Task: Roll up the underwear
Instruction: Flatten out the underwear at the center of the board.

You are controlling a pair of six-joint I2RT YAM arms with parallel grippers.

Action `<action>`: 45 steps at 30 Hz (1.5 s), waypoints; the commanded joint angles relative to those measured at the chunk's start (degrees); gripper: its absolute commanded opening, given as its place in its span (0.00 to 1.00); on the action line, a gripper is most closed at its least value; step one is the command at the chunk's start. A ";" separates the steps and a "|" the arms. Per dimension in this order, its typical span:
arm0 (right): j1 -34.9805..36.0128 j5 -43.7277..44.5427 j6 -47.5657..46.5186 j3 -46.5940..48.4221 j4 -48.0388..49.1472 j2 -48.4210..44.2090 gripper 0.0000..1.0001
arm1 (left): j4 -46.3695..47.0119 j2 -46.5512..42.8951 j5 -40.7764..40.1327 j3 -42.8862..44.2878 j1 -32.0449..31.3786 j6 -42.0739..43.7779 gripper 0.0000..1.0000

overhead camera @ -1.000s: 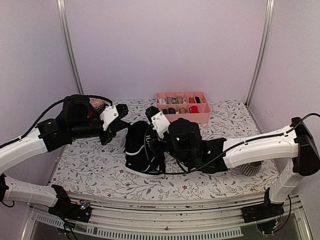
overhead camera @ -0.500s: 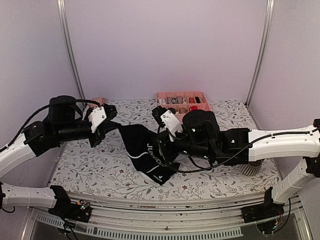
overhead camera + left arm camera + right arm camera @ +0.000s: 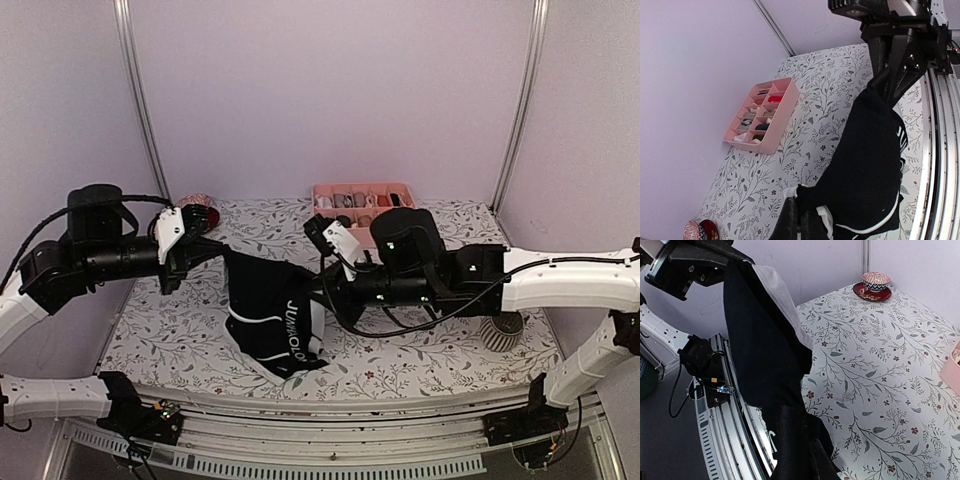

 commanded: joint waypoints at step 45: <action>-22.92 -31.86 -30.20 9.96 9.72 34.31 0.70 | 25.41 25.72 -12.62 -10.18 -2.80 4.43 0.00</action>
